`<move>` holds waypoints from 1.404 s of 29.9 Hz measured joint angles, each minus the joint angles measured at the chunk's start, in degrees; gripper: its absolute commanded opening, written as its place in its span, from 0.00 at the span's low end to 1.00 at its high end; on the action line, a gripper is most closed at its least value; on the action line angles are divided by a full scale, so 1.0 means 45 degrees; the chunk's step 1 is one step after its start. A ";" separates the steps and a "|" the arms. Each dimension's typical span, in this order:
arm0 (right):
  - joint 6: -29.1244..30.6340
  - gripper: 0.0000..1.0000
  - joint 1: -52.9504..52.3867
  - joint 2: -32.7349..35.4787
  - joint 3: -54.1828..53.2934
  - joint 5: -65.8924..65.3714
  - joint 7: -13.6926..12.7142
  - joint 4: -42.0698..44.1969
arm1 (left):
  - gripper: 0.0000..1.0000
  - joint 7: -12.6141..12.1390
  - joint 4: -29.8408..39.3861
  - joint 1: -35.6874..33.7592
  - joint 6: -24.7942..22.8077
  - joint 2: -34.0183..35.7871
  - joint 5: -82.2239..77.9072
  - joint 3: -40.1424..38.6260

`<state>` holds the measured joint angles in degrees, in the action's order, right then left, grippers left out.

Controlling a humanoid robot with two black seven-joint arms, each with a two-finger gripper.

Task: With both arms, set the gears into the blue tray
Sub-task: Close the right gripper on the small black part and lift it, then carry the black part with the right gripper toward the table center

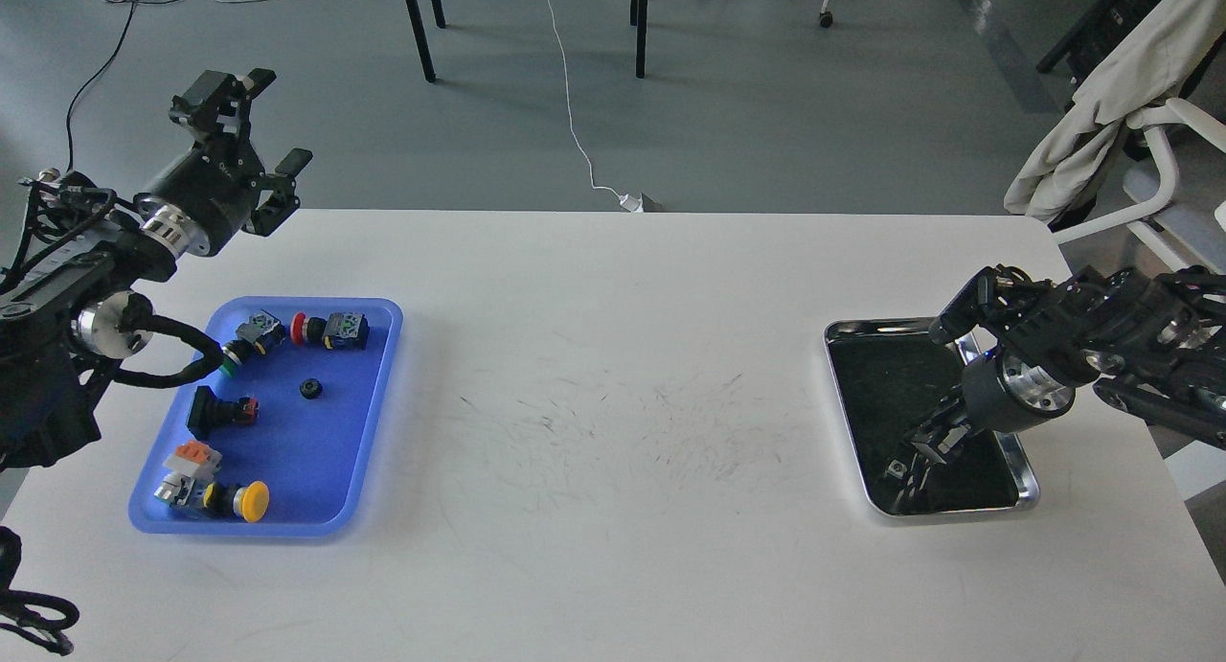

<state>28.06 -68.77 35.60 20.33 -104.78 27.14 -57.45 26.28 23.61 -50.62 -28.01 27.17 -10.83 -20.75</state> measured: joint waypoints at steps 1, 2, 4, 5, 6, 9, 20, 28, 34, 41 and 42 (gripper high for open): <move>-0.0001 0.17 -0.0041 0.0000 0.0021 0.0000 0.0004 -0.0002 | 0.99 0.0000 -0.0065 0.0000 0.0001 -0.0013 -0.0006 0.0001; -0.0004 0.17 -0.0073 0.0000 0.0042 0.0000 0.0011 -0.0003 | 0.99 0.0000 -0.0111 0.0000 0.0005 -0.0031 -0.0011 0.0001; -0.0008 0.16 -0.0096 0.0000 0.0059 0.0000 0.0013 -0.0003 | 0.99 0.0000 -0.0153 0.0000 0.0002 -0.0054 -0.0014 0.0001; -0.0009 0.13 -0.0097 -0.0004 0.0060 0.0000 0.0013 0.0002 | 0.99 0.0000 -0.0161 0.0000 0.0003 -0.0056 -0.0014 0.0002; -0.0011 0.09 -0.0096 -0.0014 0.0060 0.0000 0.0013 0.0012 | 0.99 0.0000 -0.0165 0.0000 0.0002 -0.0058 -0.0014 0.0002; -0.0017 0.04 -0.0068 -0.0049 0.0054 0.0003 0.0014 0.0058 | 0.99 0.0000 -0.0167 0.0000 0.0002 -0.0060 -0.0015 0.0002; -0.0015 0.01 -0.0093 -0.0102 0.0049 0.0001 -0.0005 0.0090 | 0.99 -0.0017 -0.0189 0.0017 0.0002 -0.0055 -0.0032 0.0057; -0.0016 0.01 -0.0666 -0.0010 -0.0134 0.0167 -0.0008 0.0021 | 0.99 -0.0020 -0.0189 0.0049 0.0002 -0.0037 -0.0072 0.0070; -0.0015 0.01 -0.1340 0.0011 -0.0836 0.0528 -0.0009 0.0079 | 0.99 -0.0020 -0.0189 0.0121 0.0002 -0.0038 -0.0076 0.0080; -0.0015 0.01 -0.1986 -0.0296 -0.2265 0.0948 -0.0171 0.0340 | 0.99 -0.0028 -0.0187 0.0146 0.0002 0.0029 -0.0075 0.0080; -0.0094 0.01 -0.1999 -0.0396 -0.2573 0.0950 -0.0211 0.0429 | 0.99 -0.0028 -0.0181 0.0142 0.0002 0.0043 -0.0075 0.0080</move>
<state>27.64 -77.76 33.82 8.75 -100.50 26.19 -55.52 26.16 22.80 -49.98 -28.00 27.36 -11.17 -20.39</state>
